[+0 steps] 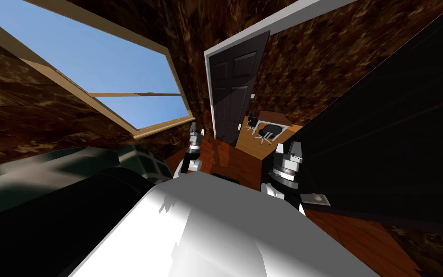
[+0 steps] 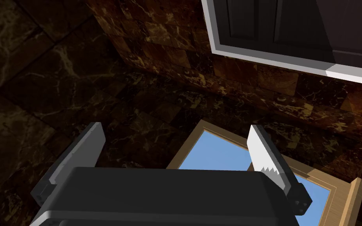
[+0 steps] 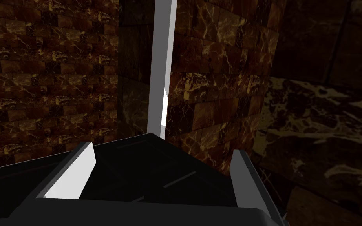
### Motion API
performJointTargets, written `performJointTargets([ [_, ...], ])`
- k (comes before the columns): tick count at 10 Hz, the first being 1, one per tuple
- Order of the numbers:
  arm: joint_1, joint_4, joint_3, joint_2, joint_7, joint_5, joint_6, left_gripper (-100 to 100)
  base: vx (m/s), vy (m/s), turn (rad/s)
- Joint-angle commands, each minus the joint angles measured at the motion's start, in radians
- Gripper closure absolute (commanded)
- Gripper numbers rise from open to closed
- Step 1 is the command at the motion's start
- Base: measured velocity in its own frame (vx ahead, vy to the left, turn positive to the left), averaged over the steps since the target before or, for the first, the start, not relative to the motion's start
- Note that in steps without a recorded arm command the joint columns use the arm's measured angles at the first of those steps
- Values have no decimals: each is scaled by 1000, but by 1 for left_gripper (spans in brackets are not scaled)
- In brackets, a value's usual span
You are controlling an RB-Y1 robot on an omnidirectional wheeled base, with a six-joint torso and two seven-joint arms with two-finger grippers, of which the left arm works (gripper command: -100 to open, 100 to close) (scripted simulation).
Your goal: Pull the door open
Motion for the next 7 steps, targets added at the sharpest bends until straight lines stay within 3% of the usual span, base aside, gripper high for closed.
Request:
performJointTargets([
  [1,-10,35,-1,9,3,2,-10,-100,89,-33,-67],
  [7,-42,150,-2,34,13,9,-43,-100,124,-31,-48],
])
